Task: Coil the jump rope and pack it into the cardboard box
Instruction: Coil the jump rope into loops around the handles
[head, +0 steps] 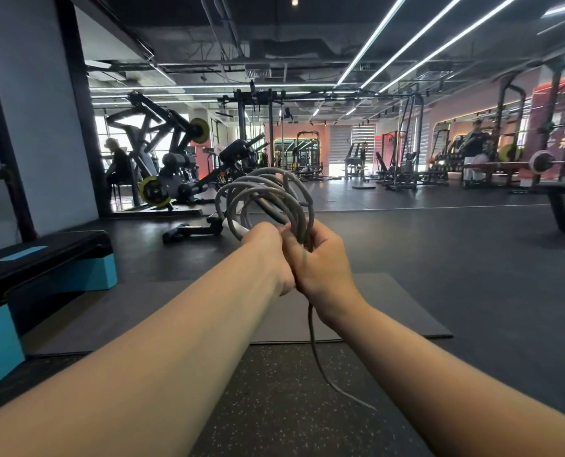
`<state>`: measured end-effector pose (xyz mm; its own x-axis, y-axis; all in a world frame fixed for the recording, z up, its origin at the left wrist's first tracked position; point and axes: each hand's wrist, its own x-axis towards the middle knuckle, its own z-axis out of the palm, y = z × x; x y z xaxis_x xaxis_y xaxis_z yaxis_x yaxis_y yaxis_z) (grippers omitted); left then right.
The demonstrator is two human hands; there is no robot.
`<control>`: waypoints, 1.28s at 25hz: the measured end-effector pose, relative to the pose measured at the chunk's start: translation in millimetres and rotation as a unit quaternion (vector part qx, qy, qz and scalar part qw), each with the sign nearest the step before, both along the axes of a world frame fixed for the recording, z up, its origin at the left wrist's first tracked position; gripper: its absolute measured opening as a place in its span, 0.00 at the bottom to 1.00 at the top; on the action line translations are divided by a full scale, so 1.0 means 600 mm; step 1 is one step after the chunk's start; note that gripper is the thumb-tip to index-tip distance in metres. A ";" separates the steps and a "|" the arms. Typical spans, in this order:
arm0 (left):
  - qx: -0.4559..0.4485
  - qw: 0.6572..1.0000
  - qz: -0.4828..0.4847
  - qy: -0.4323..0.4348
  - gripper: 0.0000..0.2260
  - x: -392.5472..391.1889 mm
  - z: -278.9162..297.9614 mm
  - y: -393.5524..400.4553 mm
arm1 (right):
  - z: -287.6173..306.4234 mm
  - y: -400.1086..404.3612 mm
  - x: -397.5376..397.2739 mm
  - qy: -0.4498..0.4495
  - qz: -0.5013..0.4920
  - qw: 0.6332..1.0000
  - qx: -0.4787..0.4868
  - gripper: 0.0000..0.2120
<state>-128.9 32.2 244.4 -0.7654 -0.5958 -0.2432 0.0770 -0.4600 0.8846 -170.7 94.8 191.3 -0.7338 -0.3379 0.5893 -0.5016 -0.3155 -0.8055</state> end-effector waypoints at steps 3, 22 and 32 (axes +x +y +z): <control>-0.022 0.999 -0.013 -0.036 0.08 0.021 -0.008 0.006 | 0.017 0.016 -0.024 0.028 -0.031 0.997 0.060 0.09; -0.490 0.811 -0.316 -0.041 0.10 0.069 0.006 -0.011 | 0.132 0.145 -0.049 0.166 0.135 0.857 0.468 0.22; -0.445 0.859 -0.255 -0.001 0.08 0.068 -0.018 -0.003 | 0.099 0.129 -0.045 0.268 0.022 0.907 0.325 0.14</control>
<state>-88.2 30.4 233.3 -0.9818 -0.1346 0.1338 0.0649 0.4243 0.9032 -197.7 172.0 250.5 -0.3783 -0.7631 0.5240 -0.8746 0.1092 -0.4724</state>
